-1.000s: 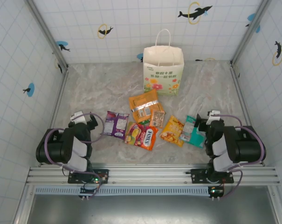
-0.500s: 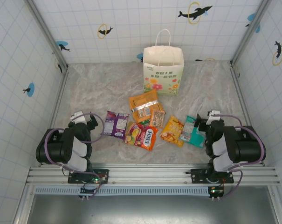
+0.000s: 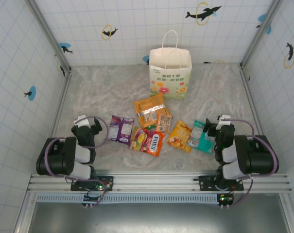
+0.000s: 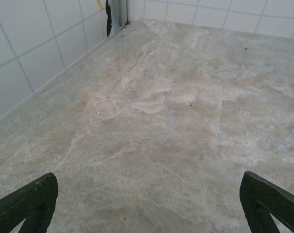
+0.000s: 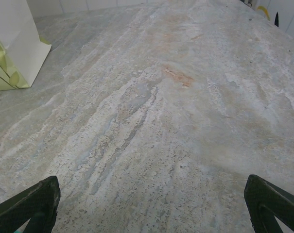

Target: Place the snacks into the paper bag

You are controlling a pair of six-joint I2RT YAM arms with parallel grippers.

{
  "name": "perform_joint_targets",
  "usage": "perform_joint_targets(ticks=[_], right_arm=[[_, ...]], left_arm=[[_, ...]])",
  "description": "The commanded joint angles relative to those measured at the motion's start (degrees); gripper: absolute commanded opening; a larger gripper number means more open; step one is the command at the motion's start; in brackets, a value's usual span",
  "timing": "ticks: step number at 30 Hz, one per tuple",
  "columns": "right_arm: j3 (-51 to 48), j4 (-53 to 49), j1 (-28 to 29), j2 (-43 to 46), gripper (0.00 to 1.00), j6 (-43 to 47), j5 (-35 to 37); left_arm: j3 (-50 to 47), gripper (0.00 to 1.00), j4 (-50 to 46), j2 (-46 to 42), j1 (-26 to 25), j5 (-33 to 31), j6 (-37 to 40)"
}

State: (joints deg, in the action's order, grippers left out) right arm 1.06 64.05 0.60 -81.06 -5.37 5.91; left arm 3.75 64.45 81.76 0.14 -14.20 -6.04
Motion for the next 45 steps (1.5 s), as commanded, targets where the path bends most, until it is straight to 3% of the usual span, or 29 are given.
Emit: perform_joint_targets(ticks=[1, 5, 7, 10, 14, 16, 18, 22, 26, 34, 45], right_arm=[[3.9, -13.4, -1.5, 7.4, 1.0, -2.1, -1.9], [8.5, -31.2, -2.5, 17.6, 1.0, -3.7, -4.0], [11.1, -39.5, -2.9, 21.3, 1.0, -5.7, -5.8], [14.2, -48.4, -3.4, 25.3, 1.0, -7.4, -14.3], [15.3, -52.3, -2.1, 28.1, 1.0, -13.9, -25.8], [15.8, -53.7, 0.8, 28.8, 1.0, -16.6, -26.8], [17.5, -57.3, 5.3, 28.3, 1.0, -17.9, -23.0], [20.7, -60.9, 14.8, 24.8, 1.0, -16.5, -19.8], [20.8, -55.8, 20.7, 20.4, 1.0, -18.2, -20.8], [23.5, -48.5, 24.7, 7.0, 1.0, -22.3, -29.3], [30.6, -46.0, 26.9, -1.8, 0.9, -16.9, -30.2]], left_arm=[[7.9, 0.98, -17.8, -4.7, -0.1, 1.1, 0.0], [17.0, 0.92, -34.9, -9.2, -0.1, 8.1, 0.9], [21.4, 0.85, -42.7, -10.6, -0.1, 13.8, 0.6], [26.6, 0.72, -51.9, -11.7, -0.1, 24.2, -1.3], [28.3, 0.62, -57.3, -12.7, -0.6, 35.2, -6.4], [27.4, 0.61, -57.5, -13.6, -1.3, 38.1, -8.9], [26.2, 0.6, -57.4, -14.9, -2.7, 40.2, -12.8], [24.9, 0.6, -58.8, -16.5, -6.5, 41.4, -14.4], [23.1, 0.61, -58.4, -17.6, -9.1, 41.4, -16.1], [21.7, 0.56, -57.2, -18.3, -10.4, 42.1, -18.0], [21.6, 0.56, -57.1, -18.0, -11.2, 42.2, -18.2]])
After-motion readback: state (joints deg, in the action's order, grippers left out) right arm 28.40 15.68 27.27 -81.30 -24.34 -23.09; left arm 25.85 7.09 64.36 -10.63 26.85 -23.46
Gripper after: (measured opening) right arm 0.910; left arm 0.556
